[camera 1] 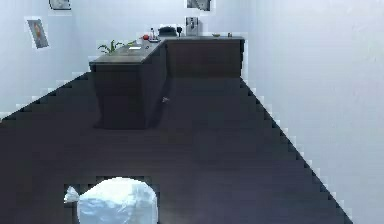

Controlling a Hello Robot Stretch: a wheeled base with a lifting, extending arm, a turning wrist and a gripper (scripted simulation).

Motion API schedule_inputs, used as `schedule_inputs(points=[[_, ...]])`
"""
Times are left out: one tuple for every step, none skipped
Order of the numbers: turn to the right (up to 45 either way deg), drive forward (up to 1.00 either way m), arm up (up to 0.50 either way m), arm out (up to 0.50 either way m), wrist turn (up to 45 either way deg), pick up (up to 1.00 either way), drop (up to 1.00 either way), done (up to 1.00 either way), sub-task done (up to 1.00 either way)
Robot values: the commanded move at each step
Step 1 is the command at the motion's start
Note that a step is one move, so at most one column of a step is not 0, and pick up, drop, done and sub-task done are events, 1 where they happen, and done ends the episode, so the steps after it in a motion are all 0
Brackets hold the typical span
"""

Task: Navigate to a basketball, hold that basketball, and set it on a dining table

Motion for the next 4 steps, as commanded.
schedule_inputs(points=[[-45.0, 0.0, 0.0, 0.0, 0.0, 0.0, 0.0, 0.0, 0.0], [-45.0, 0.0, 0.0, 0.0, 0.0, 0.0, 0.0, 0.0, 0.0], [-45.0, 0.0, 0.0, 0.0, 0.0, 0.0, 0.0, 0.0, 0.0], [-33.0, 0.0, 0.0, 0.0, 0.0, 0.0, 0.0, 0.0, 0.0]])
